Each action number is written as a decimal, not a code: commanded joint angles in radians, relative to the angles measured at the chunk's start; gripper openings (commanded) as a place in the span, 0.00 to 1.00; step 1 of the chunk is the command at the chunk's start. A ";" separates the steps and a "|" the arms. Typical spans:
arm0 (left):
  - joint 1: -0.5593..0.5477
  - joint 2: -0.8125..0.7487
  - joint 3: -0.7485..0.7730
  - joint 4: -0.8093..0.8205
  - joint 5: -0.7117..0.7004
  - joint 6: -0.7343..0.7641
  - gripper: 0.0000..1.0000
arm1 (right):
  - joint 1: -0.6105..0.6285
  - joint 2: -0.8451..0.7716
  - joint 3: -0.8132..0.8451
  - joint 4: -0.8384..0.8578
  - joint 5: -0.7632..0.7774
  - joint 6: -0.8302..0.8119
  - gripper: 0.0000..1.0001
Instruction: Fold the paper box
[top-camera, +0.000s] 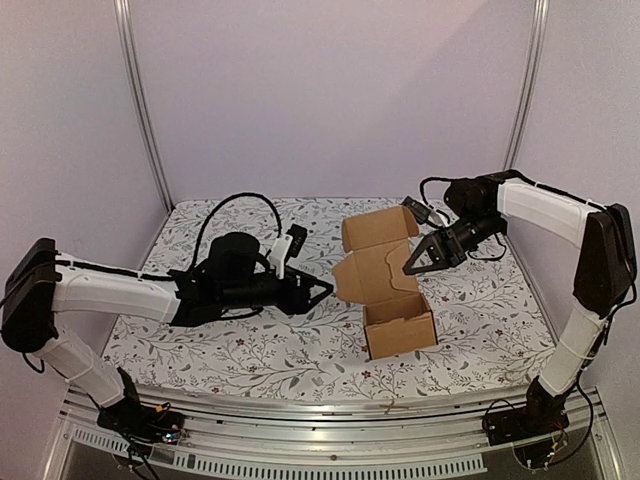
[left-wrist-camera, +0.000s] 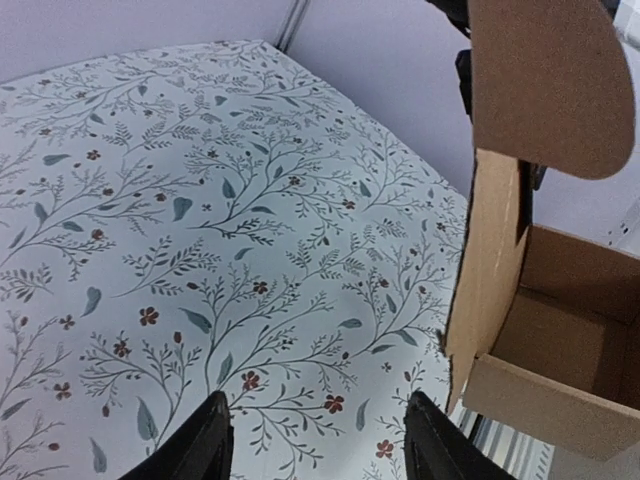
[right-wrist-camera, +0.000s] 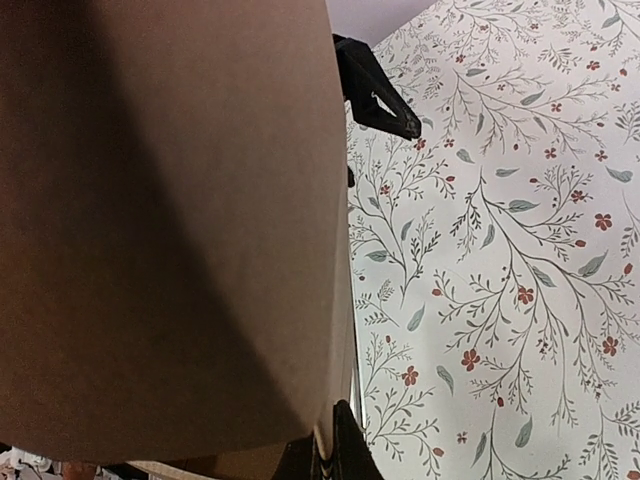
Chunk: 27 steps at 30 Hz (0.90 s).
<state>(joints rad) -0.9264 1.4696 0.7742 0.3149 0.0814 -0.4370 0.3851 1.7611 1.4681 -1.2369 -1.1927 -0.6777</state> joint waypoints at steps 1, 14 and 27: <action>0.008 0.078 0.014 0.217 0.234 -0.062 0.55 | -0.002 -0.006 -0.028 -0.019 -0.030 -0.024 0.00; -0.012 0.132 0.030 0.369 0.374 -0.096 0.52 | 0.002 0.001 -0.056 0.032 -0.018 0.018 0.00; -0.018 0.255 0.080 0.504 0.402 -0.160 0.50 | 0.021 -0.032 -0.069 0.022 -0.051 0.018 0.00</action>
<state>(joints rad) -0.9340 1.6890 0.8188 0.7250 0.4496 -0.5602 0.3927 1.7596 1.4113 -1.2217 -1.2095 -0.6590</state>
